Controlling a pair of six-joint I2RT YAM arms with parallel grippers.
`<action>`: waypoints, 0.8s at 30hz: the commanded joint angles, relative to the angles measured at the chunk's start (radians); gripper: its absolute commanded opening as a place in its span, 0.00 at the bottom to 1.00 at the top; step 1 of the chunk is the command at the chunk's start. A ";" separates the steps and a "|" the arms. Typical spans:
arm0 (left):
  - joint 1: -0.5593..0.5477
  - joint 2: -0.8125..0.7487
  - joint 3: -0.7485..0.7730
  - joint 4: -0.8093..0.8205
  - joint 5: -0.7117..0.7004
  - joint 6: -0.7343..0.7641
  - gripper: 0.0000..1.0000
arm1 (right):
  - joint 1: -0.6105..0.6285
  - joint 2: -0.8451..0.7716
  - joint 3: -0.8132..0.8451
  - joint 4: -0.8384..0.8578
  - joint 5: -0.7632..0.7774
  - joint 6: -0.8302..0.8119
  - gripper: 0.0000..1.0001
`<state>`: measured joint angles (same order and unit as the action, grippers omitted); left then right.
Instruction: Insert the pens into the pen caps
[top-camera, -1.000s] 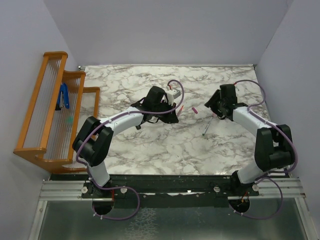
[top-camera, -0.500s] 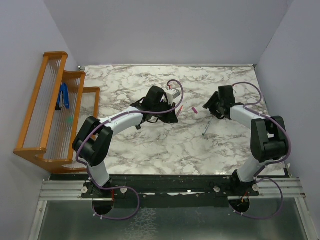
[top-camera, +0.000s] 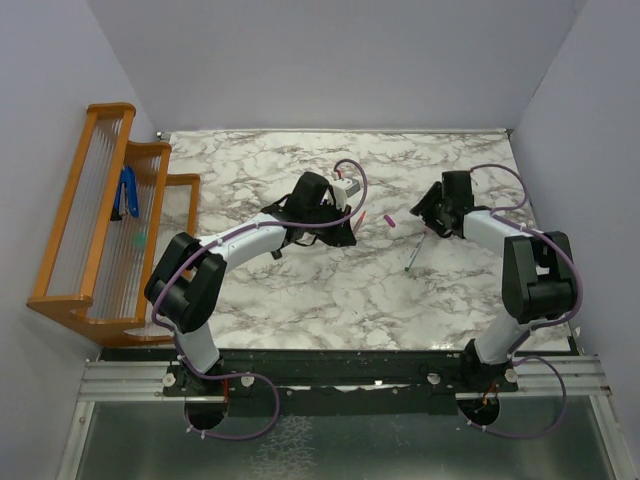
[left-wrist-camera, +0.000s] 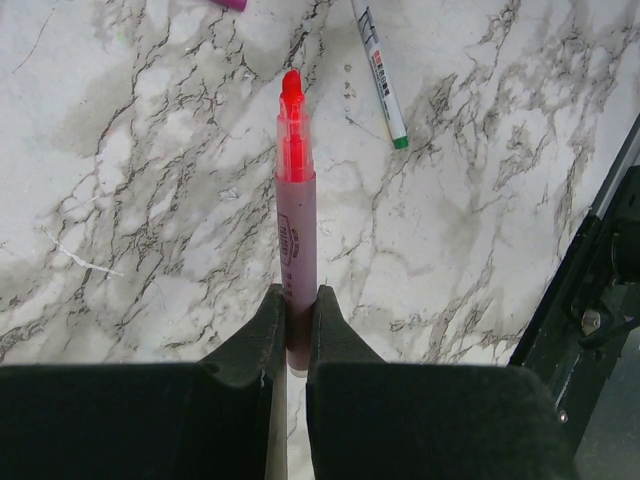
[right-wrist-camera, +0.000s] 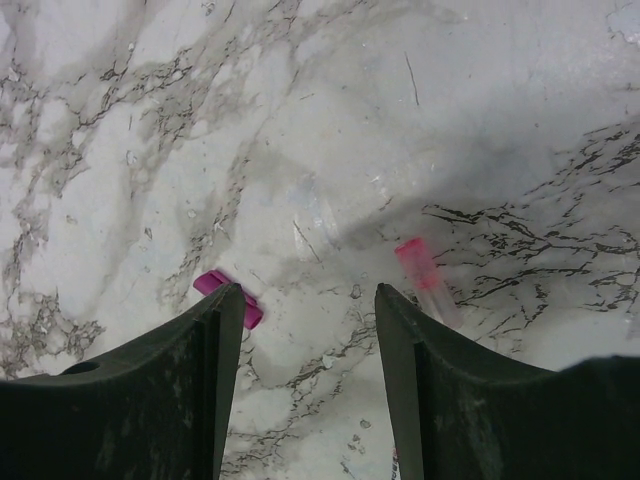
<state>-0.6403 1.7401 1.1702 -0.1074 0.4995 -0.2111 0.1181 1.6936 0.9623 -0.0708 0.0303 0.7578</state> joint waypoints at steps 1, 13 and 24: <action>0.008 -0.002 -0.005 -0.009 -0.008 0.012 0.00 | -0.013 0.027 -0.024 0.030 -0.017 -0.020 0.59; 0.010 -0.001 -0.003 -0.013 -0.010 0.014 0.00 | -0.024 0.051 -0.037 0.042 -0.023 -0.024 0.59; 0.010 0.004 -0.002 -0.013 -0.006 0.010 0.00 | -0.054 0.010 -0.103 0.041 -0.023 -0.028 0.61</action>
<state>-0.6346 1.7401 1.1702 -0.1078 0.4995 -0.2111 0.0837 1.7199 0.9024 -0.0105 0.0116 0.7429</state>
